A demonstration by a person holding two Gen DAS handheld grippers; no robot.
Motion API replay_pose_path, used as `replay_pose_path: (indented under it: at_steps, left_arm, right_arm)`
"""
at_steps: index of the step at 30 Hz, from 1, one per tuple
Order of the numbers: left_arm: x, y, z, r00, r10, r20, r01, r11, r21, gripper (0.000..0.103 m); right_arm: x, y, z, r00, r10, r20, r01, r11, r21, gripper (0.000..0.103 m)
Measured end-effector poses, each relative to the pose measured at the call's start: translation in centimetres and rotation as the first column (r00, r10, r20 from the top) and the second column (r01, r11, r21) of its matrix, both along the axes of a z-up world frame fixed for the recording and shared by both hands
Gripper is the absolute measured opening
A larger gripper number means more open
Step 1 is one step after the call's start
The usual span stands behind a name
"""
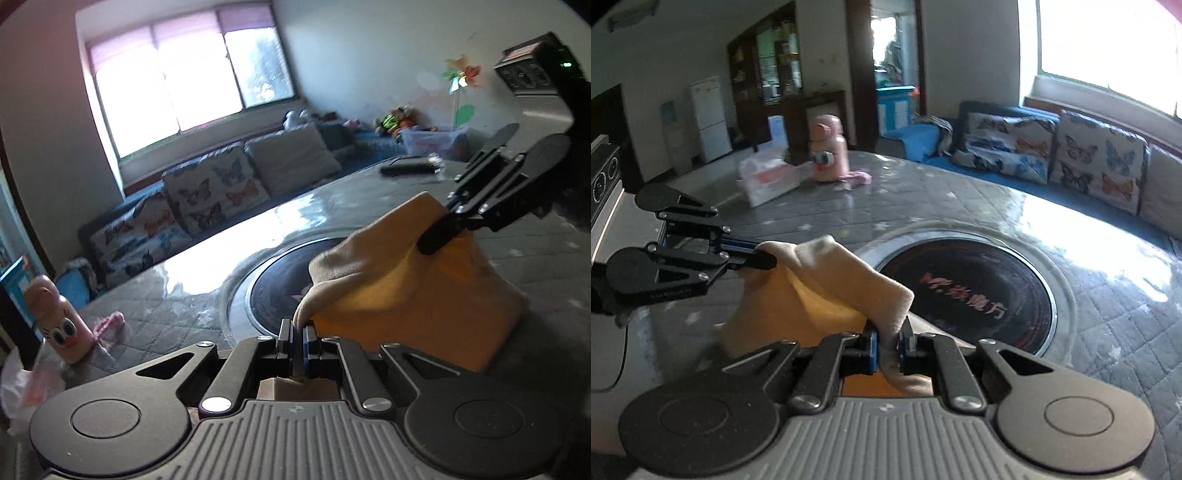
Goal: Fold clothes
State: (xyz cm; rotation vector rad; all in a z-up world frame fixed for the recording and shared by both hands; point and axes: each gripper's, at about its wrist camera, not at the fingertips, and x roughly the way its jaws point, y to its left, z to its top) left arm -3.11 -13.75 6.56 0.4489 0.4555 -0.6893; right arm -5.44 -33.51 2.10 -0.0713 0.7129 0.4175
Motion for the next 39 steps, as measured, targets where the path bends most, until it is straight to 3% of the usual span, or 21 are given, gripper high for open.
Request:
replay_pose_path:
  at_steps: [7,9,12,15,19,24,28,32,39]
  left_arm:
    - [4.8,-1.5,-3.9,0.994,0.074,-0.084,-0.072,0.997,0.032,0.005]
    - [5.5,-1.7,-4.8,0.991,0.090,-0.100,-0.086,0.995,0.043,0.006]
    - [5.9,-1.9,-5.6,0.989,0.110,-0.097,-0.105,0.993,0.062,0.011]
    - [6.3,-1.8,-5.4,0.989,0.119,-0.093,-0.114,0.992,0.059,0.013]
    - [6.7,-1.8,-4.4,0.988,0.134,-0.071,-0.131,0.990,0.051,0.013]
    - [6.5,-1.5,-2.6,0.988,0.139,-0.069,-0.139,0.990,-0.007,0.012]
    - [5.5,-2.3,-1.7,0.989,0.063,-0.131,-0.071,0.996,-0.061,0.011]
    - [5.3,-4.5,-2.4,0.985,0.025,-0.170,-0.034,0.998,-0.048,0.011]
    - [7.3,-6.0,-4.9,0.965,0.097,-0.243,-0.097,0.995,0.011,0.012]
  right_arm:
    - [5.1,-1.1,-5.0,0.992,-0.099,-0.076,0.101,0.994,0.033,0.010]
    - [5.8,-1.3,-6.5,0.987,-0.124,-0.105,0.130,0.990,0.051,0.018]
    - [6.5,-1.9,-8.1,0.979,-0.160,-0.122,0.171,0.982,0.079,0.021]
    - [6.0,-2.8,-7.7,0.973,-0.201,-0.108,0.213,0.971,0.109,0.028]
    - [5.3,-3.7,-6.3,0.967,-0.250,-0.047,0.254,0.961,0.111,0.028]
    - [4.9,-2.9,-5.6,0.979,-0.195,-0.066,0.203,0.967,0.154,0.024]
    - [5.3,-1.4,-6.8,0.980,-0.172,-0.099,0.182,0.978,0.104,0.021]
    - [6.0,-1.4,-7.4,0.976,-0.193,-0.105,0.203,0.974,0.099,0.020]
    - [2.4,-3.1,-5.0,0.976,-0.215,-0.042,0.218,0.973,0.081,0.021]
